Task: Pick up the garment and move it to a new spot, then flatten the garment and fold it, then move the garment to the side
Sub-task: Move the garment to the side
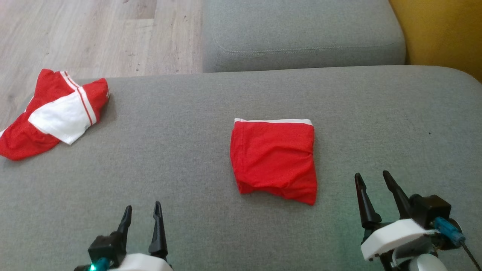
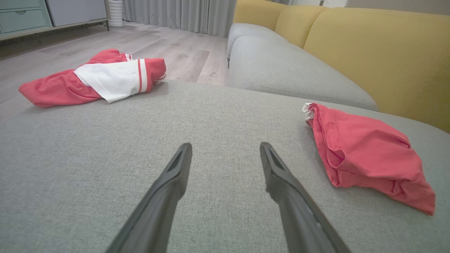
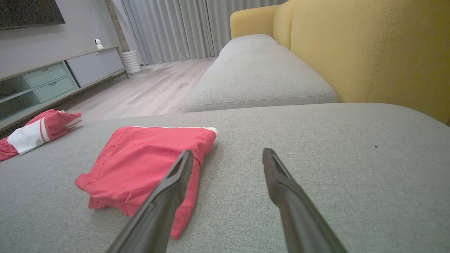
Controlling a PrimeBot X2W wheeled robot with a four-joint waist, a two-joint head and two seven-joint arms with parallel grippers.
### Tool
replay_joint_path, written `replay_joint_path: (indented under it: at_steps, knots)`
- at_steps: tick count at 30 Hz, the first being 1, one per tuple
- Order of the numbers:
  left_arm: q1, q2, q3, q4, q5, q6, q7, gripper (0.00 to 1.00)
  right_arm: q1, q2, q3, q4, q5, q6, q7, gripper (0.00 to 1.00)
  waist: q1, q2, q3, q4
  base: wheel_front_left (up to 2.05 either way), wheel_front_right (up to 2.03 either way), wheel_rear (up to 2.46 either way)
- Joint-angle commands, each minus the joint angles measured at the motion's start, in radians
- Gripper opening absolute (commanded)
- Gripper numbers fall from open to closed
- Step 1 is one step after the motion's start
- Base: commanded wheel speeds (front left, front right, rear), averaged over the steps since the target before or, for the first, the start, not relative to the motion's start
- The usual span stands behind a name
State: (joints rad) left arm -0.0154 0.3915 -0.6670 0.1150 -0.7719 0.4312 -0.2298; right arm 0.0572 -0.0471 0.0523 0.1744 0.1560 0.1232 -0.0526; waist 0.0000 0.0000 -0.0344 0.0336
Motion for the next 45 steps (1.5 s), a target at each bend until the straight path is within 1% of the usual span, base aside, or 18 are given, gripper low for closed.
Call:
replay_joint_path:
  at_steps: [1, 4, 7, 15, 17, 21, 23, 28, 33, 34, 35, 36, 37, 38, 39, 43, 45]
  knots:
    - [-0.053, 0.016, 0.031, -0.028, 0.002, 0.0, -0.005, 1.0, -0.015, -0.003, 0.017, -0.038, -0.003, 0.008, 0.001, 1.0, 0.0, 0.0, 0.003, 0.004, 0.0, 0.0, 0.0]
    - [-0.056, 0.017, 0.03, -0.031, 0.004, 0.002, -0.004, 1.0, -0.023, -0.003, 0.02, -0.032, -0.014, 0.008, 0.022, 1.0, 0.0, 0.0, 0.012, 0.01, 0.0, 0.0, 0.0]
    - [-0.061, 0.018, 0.029, -0.034, 0.006, 0.002, -0.003, 1.0, -0.058, -0.003, 0.024, -0.025, -0.018, 0.008, 0.074, 1.0, 0.0, 0.0, 0.024, 0.017, 0.0, 0.0, 0.0]
    - [-0.102, 0.022, 0.021, -0.058, 0.024, 0.003, 0.006, 1.0, -0.237, -0.003, 0.02, 0.027, -0.011, 0.008, 0.27, 1.0, 0.0, 0.0, 0.088, 0.062, 0.0, 0.0, 0.0]
    - [-0.114, 0.023, 0.021, -0.065, 0.029, 0.003, 0.006, 1.0, -0.285, -0.003, 0.023, 0.054, 0.009, 0.008, 0.327, 1.0, 0.0, 0.0, 0.107, 0.075, 0.0, 0.0, 0.0]
    - [-0.133, 0.019, 0.015, -0.07, 0.038, 0.001, 0.008, 1.0, -0.379, -0.003, -0.015, 0.126, 0.025, 0.008, 0.415, 1.0, 0.0, 0.0, 0.146, 0.106, 0.0, 0.0, 0.0]
    - [-0.145, 0.014, 0.007, -0.072, 0.043, -0.003, 0.009, 1.0, -0.415, -0.003, -0.027, 0.176, 0.051, 0.008, 0.462, 1.0, 0.0, 0.0, 0.164, 0.124, 0.0, 0.0, 0.0]
    - [-0.175, 0.003, -0.007, -0.081, 0.055, -0.006, 0.017, 1.0, -0.484, -0.003, -0.034, 0.265, 0.079, 0.008, 0.511, 1.0, 0.0, 0.0, 0.203, 0.165, 0.0, 0.0, 0.0]
    - [-0.19, 0.002, -0.007, -0.09, 0.062, -0.001, 0.018, 1.0, -0.52, -0.003, -0.031, 0.312, 0.056, 0.008, 0.525, 1.0, 0.0, 0.0, 0.227, 0.181, 0.0, 0.0, 0.0]
    - [-0.192, 0.003, -0.006, -0.092, 0.063, 0.0, 0.018, 1.0, -0.527, -0.003, -0.032, 0.322, 0.054, 0.008, 0.528, 0.91, 0.0, 0.0, 0.231, 0.182, 0.0, 0.0, 0.0]
    - [-0.193, 0.004, -0.006, -0.094, 0.064, 0.002, 0.018, 1.0, -0.533, -0.003, -0.031, 0.332, 0.053, 0.008, 0.533, 0.76, 0.0, 0.0, 0.235, 0.182, 0.0, 0.0, 0.0]
    - [-0.194, 0.005, -0.004, -0.096, 0.066, 0.004, 0.016, 1.0, -0.539, -0.003, -0.029, 0.341, 0.053, 0.008, 0.537, 0.55, 0.0, 0.0, 0.239, 0.181, 0.0, 0.0, 0.0]
    - [-0.196, 0.006, -0.002, -0.1, 0.068, 0.006, 0.014, 1.0, -0.545, -0.003, -0.024, 0.349, 0.053, 0.008, 0.54, 0.43, 0.0, 0.0, 0.245, 0.179, 0.0, 0.0, 0.0]
    - [-0.198, 0.007, 0.0, -0.104, 0.069, 0.008, 0.013, 1.0, -0.552, -0.003, -0.017, 0.353, 0.055, 0.008, 0.542, 0.27, 0.0, 0.0, 0.251, 0.176, 0.0, 0.0, 0.0]
    - [-0.2, 0.008, 0.001, -0.107, 0.072, 0.009, 0.013, 1.0, -0.559, -0.003, -0.013, 0.358, 0.057, 0.008, 0.541, 0.0, 0.0, 0.0, 0.257, 0.171, 0.0, 0.0, 0.0]
    - [-0.217, 0.009, -0.006, -0.124, 0.078, 0.007, 0.019, 1.0, -0.584, -0.011, -0.006, 0.368, 0.039, 0.008, 0.517, 0.0, 0.0, 0.0, 0.272, 0.141, 0.0, 0.0, 0.0]
    - [-0.226, 0.01, -0.008, -0.133, 0.082, 0.007, 0.023, 1.0, -0.59, -0.018, 0.005, 0.367, 0.052, 0.008, 0.512, 0.0, 0.0, 0.0, 0.276, 0.116, 0.0, 0.0, 0.0]
